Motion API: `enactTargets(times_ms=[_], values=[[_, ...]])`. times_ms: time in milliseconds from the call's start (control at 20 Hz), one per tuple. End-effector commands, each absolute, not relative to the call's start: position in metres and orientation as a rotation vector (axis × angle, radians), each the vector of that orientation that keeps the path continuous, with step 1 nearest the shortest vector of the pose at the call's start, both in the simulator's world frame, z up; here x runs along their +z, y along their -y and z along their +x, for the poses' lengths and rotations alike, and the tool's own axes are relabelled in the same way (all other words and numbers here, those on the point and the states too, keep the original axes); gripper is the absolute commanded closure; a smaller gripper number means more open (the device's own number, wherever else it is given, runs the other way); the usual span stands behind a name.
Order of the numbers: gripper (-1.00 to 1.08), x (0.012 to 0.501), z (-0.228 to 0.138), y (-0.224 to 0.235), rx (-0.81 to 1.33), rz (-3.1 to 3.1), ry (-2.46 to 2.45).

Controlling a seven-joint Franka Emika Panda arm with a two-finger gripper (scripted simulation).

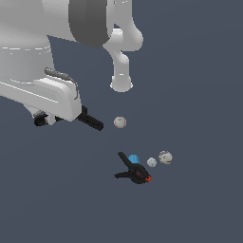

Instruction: Pick up a designated object from a clutter of objects.

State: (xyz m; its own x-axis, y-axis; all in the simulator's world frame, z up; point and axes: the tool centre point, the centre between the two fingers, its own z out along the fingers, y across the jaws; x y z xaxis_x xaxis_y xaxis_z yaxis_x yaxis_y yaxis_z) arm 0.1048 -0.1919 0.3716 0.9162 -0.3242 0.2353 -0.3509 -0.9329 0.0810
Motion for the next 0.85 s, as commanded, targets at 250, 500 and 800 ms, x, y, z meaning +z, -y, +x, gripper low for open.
enactTargets(times_ms=[250,500,800], values=[[1.08,0.395,0.099,0.189,0.336,2.955,0.523],[1.08,0.422,0.092,0.184,0.336,2.955,0.523],[1.08,0.433,0.09,0.183,0.336,2.955,0.523]])
